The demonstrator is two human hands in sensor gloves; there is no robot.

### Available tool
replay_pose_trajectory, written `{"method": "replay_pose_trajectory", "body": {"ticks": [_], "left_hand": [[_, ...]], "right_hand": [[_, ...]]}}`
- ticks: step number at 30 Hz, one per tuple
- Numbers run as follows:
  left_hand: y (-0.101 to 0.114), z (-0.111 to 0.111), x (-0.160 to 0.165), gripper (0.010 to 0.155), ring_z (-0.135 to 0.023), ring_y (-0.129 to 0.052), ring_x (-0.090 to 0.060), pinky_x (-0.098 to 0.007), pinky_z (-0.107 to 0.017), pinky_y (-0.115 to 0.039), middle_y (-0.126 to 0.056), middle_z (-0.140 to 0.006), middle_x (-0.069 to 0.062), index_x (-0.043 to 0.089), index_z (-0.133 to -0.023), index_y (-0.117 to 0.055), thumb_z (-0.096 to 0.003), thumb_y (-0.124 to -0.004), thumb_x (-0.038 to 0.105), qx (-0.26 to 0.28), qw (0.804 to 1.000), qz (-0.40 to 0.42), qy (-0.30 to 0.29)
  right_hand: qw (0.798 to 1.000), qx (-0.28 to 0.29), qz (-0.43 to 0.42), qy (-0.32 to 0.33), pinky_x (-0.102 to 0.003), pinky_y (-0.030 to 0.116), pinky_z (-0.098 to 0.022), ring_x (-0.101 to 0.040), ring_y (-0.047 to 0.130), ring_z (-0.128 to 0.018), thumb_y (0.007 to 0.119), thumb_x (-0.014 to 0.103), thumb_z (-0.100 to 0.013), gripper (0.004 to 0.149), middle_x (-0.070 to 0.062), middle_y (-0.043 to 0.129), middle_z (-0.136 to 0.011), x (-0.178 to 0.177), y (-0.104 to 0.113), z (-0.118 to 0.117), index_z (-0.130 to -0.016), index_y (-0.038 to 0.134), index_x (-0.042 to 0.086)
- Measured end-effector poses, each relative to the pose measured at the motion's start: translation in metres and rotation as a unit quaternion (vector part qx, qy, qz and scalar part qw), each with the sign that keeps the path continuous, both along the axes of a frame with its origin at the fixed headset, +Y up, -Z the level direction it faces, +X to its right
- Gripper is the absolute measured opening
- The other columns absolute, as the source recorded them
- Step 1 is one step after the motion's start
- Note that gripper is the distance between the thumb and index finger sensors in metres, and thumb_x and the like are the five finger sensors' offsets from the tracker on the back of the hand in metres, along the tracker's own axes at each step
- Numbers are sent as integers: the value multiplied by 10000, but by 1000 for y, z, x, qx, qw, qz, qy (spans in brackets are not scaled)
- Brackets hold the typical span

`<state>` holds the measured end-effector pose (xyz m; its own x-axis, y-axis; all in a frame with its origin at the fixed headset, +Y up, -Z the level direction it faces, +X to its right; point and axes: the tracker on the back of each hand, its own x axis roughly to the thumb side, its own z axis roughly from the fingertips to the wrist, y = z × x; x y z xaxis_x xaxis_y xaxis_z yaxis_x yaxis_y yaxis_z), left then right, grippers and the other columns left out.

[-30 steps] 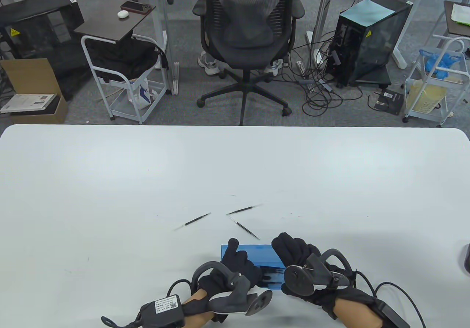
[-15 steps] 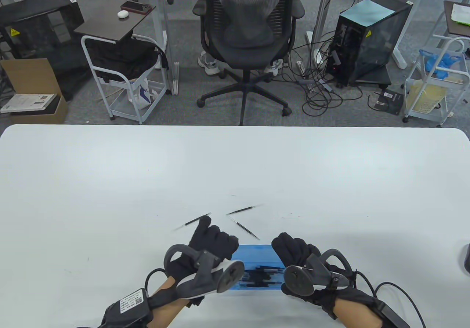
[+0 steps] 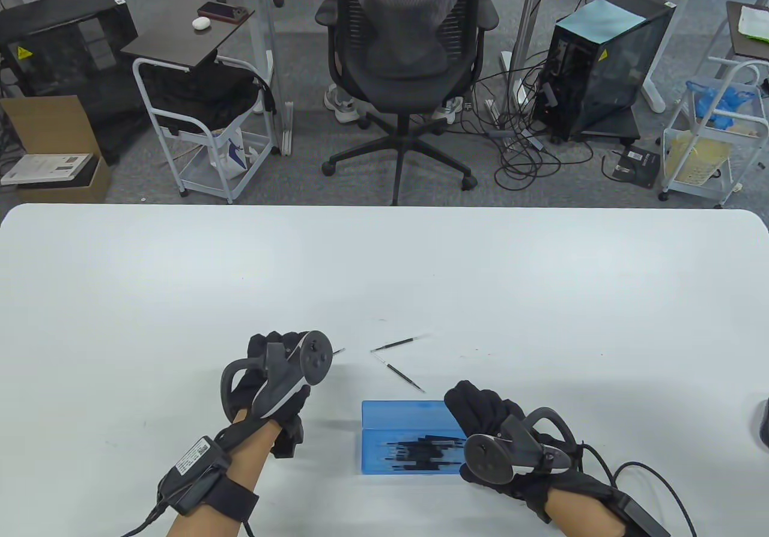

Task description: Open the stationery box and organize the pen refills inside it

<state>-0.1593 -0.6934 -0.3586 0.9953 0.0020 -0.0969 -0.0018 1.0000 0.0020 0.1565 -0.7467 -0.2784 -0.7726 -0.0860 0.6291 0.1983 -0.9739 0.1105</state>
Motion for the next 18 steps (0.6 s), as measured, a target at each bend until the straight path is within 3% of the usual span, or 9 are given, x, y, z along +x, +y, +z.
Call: {"method": "replay_pose_trajectory", "body": {"ticks": [8,18], "left_hand": [[-45,-29,-3,565,-1016,-857,-233,-571,-892,-542,-899,-1015,74,305,-1005,-753,-475,-949,332,-64,997,-17,50],[-59,-37,5,529,-1010,-854,-217,-566,-903,-516,-917,-989,89,323,-984,-771,-483,-942,314,-72,996,-40,44]], "right_hand": [[1000,-2,-1,0,-670,557,-738,-595,491,-1063,790,549,-460,1162,-318,50,-1190,0,0,0,-1088,-61,69],[1000,-3,-3,1,-670,557,-738,-595,491,-1062,791,548,-460,1163,-320,50,-1189,0,0,-1,-1088,-63,68]]}}
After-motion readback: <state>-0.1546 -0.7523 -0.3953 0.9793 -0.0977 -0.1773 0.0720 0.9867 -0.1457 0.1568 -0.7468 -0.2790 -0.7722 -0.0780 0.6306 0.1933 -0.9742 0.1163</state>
